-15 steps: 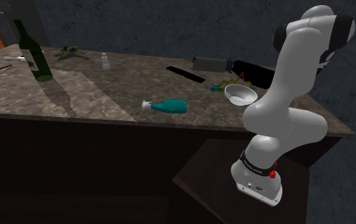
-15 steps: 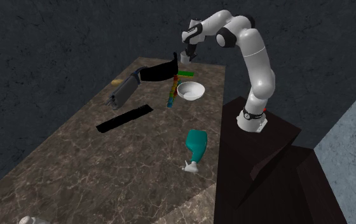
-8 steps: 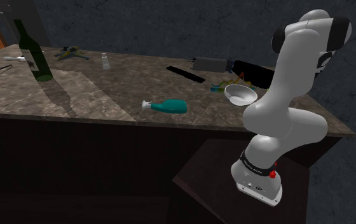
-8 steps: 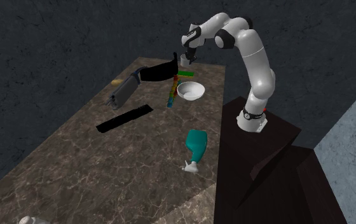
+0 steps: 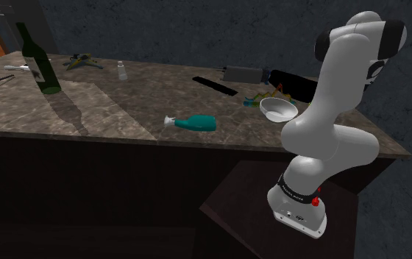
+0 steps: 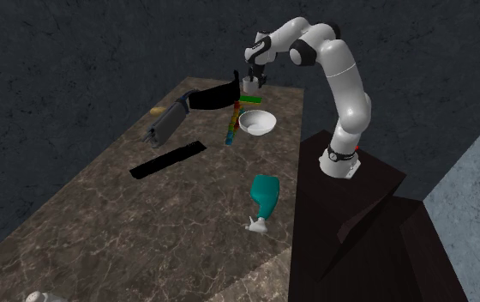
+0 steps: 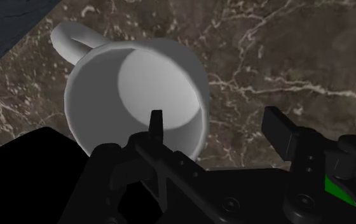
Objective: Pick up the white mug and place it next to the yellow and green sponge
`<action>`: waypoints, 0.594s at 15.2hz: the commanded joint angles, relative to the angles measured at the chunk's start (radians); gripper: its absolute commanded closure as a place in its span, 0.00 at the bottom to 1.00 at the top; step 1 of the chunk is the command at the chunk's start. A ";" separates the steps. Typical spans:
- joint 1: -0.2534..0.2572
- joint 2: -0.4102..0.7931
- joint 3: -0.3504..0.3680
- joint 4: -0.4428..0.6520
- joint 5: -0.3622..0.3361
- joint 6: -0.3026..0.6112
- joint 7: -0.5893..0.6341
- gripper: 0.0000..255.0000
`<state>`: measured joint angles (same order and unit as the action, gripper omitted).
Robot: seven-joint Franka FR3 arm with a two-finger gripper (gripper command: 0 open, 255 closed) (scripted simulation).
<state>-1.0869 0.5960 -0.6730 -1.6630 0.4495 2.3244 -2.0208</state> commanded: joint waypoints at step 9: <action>0.046 -0.088 -0.048 -0.008 -0.061 -0.071 0.034 0.00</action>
<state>-1.0420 0.5097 -0.7197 -1.6736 0.3908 2.2587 -1.9884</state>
